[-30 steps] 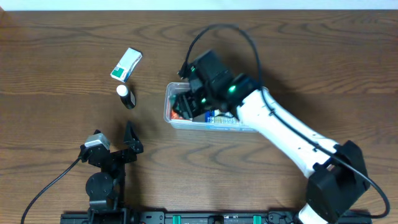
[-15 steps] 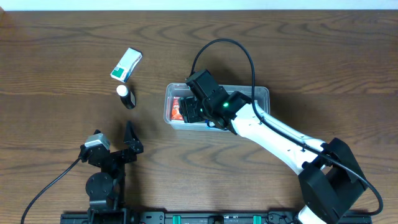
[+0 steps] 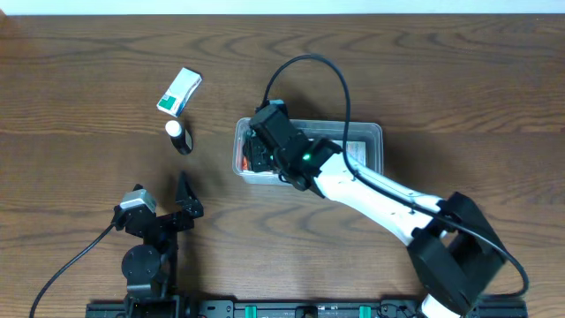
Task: Pack container
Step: 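Carry the tin left and lower it into the container, then open the right gripper to release the tin beside the red box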
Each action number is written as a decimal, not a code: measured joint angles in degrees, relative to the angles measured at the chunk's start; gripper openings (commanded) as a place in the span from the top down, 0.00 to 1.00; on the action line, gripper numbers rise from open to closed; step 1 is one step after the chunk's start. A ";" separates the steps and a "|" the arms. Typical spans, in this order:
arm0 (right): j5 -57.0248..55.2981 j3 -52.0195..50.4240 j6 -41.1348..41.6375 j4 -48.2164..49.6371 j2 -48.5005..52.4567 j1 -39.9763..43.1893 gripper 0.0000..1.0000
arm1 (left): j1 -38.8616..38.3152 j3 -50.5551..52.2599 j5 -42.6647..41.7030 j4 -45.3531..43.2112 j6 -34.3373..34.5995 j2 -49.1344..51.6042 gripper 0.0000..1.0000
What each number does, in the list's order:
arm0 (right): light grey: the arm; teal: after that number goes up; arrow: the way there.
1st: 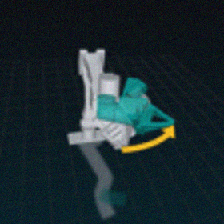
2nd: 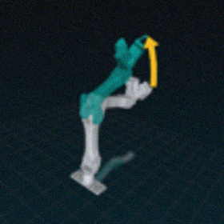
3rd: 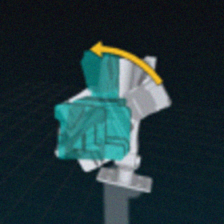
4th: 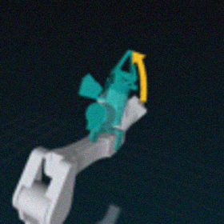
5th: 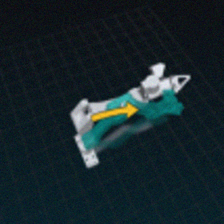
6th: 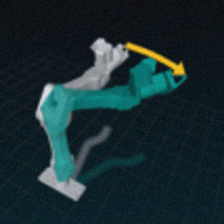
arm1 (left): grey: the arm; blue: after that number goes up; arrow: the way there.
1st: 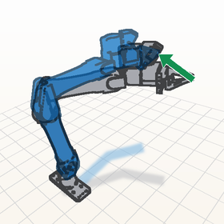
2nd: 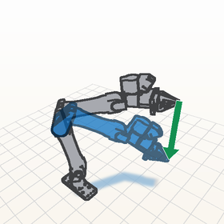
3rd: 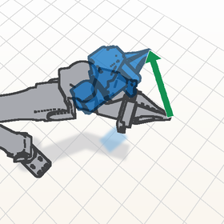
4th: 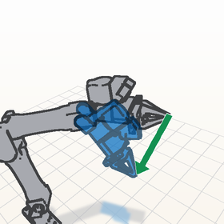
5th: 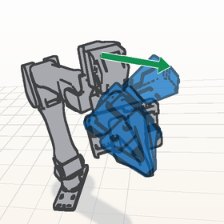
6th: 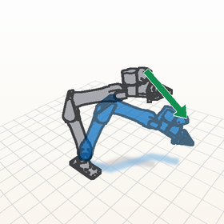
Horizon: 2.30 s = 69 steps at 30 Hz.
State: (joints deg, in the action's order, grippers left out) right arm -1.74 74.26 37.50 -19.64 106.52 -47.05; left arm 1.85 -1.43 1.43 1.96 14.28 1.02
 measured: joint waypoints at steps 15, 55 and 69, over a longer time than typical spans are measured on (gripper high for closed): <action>-0.87 -0.20 3.52 1.68 3.96 -0.35 0.44 | 0.00 0.00 0.00 0.00 0.00 0.00 0.02; -2.19 -0.24 4.17 5.20 4.81 -0.46 0.30 | 0.00 0.00 0.00 0.00 0.00 0.00 0.02; -3.41 -0.24 2.36 3.65 4.11 -0.44 0.24 | 0.00 0.00 0.00 0.00 0.00 0.00 0.02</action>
State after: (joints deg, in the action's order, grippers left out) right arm -5.15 74.02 39.86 -15.99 110.63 -47.48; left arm 1.85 -1.43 1.43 1.96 14.28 1.02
